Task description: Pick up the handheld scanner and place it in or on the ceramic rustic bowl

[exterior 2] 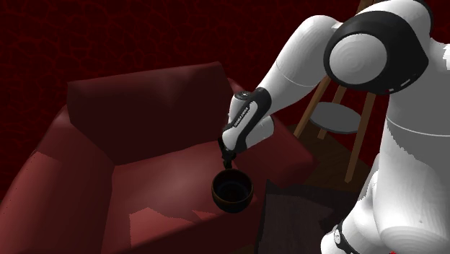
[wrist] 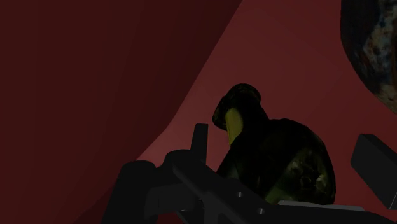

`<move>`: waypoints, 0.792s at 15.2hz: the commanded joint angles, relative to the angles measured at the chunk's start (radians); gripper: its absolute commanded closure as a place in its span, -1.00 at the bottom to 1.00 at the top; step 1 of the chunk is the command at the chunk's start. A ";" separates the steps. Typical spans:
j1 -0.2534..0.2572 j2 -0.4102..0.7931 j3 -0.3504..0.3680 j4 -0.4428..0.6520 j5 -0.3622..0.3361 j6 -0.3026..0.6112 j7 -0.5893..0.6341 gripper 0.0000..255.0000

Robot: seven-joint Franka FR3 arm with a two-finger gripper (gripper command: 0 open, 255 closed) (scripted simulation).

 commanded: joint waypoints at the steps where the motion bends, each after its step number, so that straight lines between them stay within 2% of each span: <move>1: -0.002 0.003 0.002 0.001 0.003 0.002 -0.002 -1.00; 5: -0.002 0.003 0.002 0.001 0.002 0.002 -0.002 -1.00; 6: -0.002 0.003 0.002 0.001 0.002 0.002 -0.002 1.00; 12: 0.000 0.002 0.001 0.000 0.002 0.002 0.000 1.00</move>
